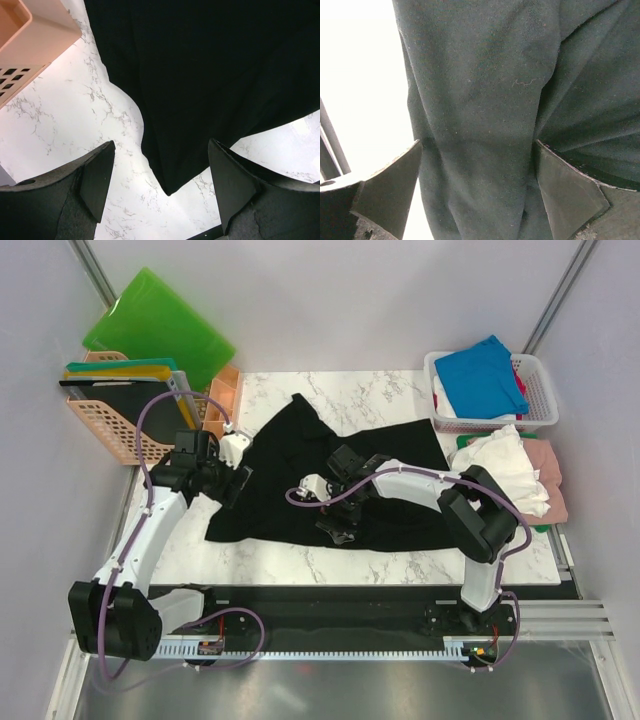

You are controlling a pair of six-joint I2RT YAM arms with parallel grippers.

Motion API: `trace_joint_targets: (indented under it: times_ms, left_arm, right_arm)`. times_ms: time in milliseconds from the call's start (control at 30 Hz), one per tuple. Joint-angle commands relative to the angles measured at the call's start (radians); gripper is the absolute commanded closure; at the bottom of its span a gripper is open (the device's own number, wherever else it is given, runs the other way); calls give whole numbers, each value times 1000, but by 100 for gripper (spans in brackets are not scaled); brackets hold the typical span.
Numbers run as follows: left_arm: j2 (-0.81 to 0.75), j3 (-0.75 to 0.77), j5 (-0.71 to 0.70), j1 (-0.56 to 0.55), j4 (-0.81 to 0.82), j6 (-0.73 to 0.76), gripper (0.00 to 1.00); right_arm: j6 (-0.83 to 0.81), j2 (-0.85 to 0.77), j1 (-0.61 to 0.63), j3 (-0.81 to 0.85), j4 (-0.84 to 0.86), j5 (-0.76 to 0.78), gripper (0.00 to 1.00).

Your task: Fold and stack the t-shirts

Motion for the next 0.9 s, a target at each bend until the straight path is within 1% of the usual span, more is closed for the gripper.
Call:
trace_joint_targets:
  times_ms: [0,233,533,633,700,767,867]
  left_arm:
    - [11,41,27,5,28,-20,18]
    - [-12,21,10,5,29,-8,18]
    - [-16,-7,9,5,43,-9,18]
    - [-21,19,48,5,54,-17,18]
    - [-33,30,103,5,63,-7,18]
    - [-27,35,125,5,71,-2,17]
    - [11,39,138,5,72,10,17]
  right_arm:
    - [-10,39,-3,-54,-143,32,2]
    - [6,93,2,-9,-141,-5,2]
    - [23,128,3,55,-121,32,2]
    - [39,88,8,77,-86,37,2]
    - [53,31,10,124,-80,43,2]
    - [59,-27,13,172,-86,55,2]
    - [58,-90,10,288,-132,64,2]
